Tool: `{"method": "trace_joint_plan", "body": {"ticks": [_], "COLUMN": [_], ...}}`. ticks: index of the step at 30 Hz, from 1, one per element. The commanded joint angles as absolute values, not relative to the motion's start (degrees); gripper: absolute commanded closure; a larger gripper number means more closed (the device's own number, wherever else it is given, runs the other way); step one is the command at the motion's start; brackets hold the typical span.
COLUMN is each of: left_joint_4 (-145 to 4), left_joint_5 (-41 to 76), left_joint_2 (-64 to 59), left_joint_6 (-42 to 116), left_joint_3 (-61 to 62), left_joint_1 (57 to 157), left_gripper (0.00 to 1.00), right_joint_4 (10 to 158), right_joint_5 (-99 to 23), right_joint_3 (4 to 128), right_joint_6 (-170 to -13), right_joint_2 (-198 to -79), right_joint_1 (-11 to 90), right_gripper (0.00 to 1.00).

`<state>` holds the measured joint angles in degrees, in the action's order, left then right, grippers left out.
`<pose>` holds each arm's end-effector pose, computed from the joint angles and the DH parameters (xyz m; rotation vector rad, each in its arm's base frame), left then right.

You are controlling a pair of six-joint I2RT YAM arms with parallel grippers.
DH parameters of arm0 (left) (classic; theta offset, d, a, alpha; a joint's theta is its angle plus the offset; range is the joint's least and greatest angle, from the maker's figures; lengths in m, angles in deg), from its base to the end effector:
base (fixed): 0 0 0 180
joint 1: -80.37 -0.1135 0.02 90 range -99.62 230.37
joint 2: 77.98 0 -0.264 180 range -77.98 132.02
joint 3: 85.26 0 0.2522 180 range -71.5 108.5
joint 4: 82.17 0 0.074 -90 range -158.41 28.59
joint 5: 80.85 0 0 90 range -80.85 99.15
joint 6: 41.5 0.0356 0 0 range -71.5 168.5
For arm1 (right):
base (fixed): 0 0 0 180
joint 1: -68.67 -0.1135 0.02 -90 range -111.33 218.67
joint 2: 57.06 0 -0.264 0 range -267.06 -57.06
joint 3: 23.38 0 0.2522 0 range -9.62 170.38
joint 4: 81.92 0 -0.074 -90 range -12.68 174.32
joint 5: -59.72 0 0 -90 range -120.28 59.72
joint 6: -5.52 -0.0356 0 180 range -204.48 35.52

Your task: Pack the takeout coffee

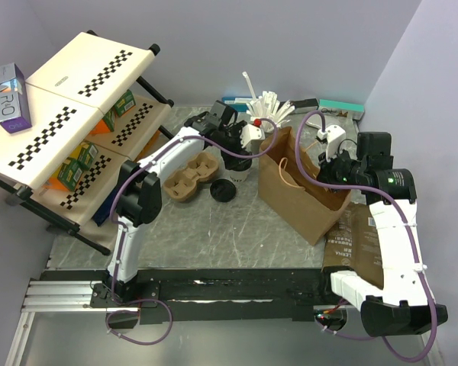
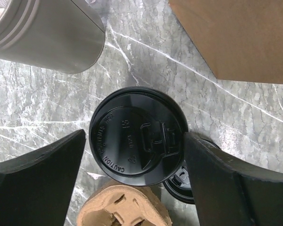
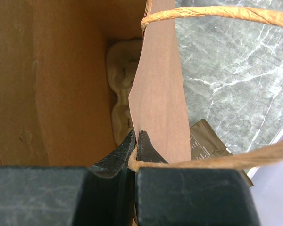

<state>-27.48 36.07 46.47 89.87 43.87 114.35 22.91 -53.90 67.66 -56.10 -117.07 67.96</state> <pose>0.3962 -0.2865 0.2708 1.6132 1.7511 -0.5109 0.1805 0.0165 0.3979 -0.7626 2.1415 0.2307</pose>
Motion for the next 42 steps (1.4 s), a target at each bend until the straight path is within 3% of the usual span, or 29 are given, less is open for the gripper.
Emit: {"method": "trace_joint_plan", "body": {"ticks": [1, 5, 10, 11, 12, 15, 21, 24, 25, 27, 28, 30, 32, 38, 42], "left_joint_4": [-28.42, -27.46, -28.33, -28.42, -29.2, -30.0, -34.04, -32.39, -30.98, -29.48, -28.87, -28.25, -30.42, -48.24, -63.37], "left_joint_5": [35.7, 35.87, 37.45, 37.72, 37.89, 38.25, 38.42, 39.56, 40.52, 41.49, 42.11, 41.85, 39.75, 36.67, 24.4], "left_joint_2": [45.42, 44.11, 38.4, 35.96, 34.8, 30.05, 23.54, 23.71, 24.32, 24.94, 25.55, 25.74, 24.16, 7.48, -2.2], "left_joint_6": [90.96, 90.69, 88.5, 88.06, 87.36, 85.07, 82.52, 83.22, 83.13, 83.22, 83.05, 81.12, 78.4, 67.5, 63.63], "left_joint_3": [43.38, 43.81, 39.25, 38.2, 36.36, 32.57, 25.54, 25.79, 26.14, 27.29, 27.46, 27.47, 24.07, -2.47, -17.07], "left_joint_1": [114.39, 114.39, 114.3, 114.3, 114.3, 114.3, 114.3, 114.3, 114.3, 114.39, 114.39, 114.39, 114.39, 114.91, 122.01], "left_gripper": [0.14, 0.34, 0.47, 0.67, 0.79, 0.99, 0.99, 0.93, 0.74, 0.54, 0.34, 0.25, 0.01, 0.0, 0.01], "right_joint_4": [20.51, 20.6, 20.77, 20.86, 20.86, 21.13, 21.04, 20.86, 20.78, 20.86, 20.78, 20.43, 20.08, 21.57, 22.36], "right_joint_5": [-53.58, -53.31, -52.87, -52.35, -52.17, -51.56, -51.82, -51.99, -51.91, -51.99, -52.08, -52.08, -51.82, -51.46, -51.82], "right_joint_3": [69.39, 69.39, 70.62, 70.8, 70.97, 70.63, 70.89, 71.24, 71.41, 71.76, 71.77, 72.12, 72.03, 68.17, 67.2], "right_joint_6": [-56.62, -56.44, -55.48, -55.39, -55.13, -54.25, -54.33, -54.86, -54.95, -55.47, -55.65, -55.83, -55.56, -54.77, -55.47], "right_joint_2": [-117.09, -116.83, -116.48, -116.3, -116.3, -115.95, -116.48, -117.0, -117.01, -117.18, -117.27, -117.36, -117.1, -114.37, -114.02], "right_joint_1": [68.32, 68.32, 68.32, 68.32, 68.32, 68.32, 68.32, 68.4, 68.32, 68.32, 68.23, 68.32, 68.32, 68.32, 68.32], "right_gripper": [1.0, 1.0, 1.0, 1.0, 1.0, 1.0, 1.0, 1.0, 1.0, 1.0, 1.0, 1.0, 1.0, 1.0, 1.0]}}
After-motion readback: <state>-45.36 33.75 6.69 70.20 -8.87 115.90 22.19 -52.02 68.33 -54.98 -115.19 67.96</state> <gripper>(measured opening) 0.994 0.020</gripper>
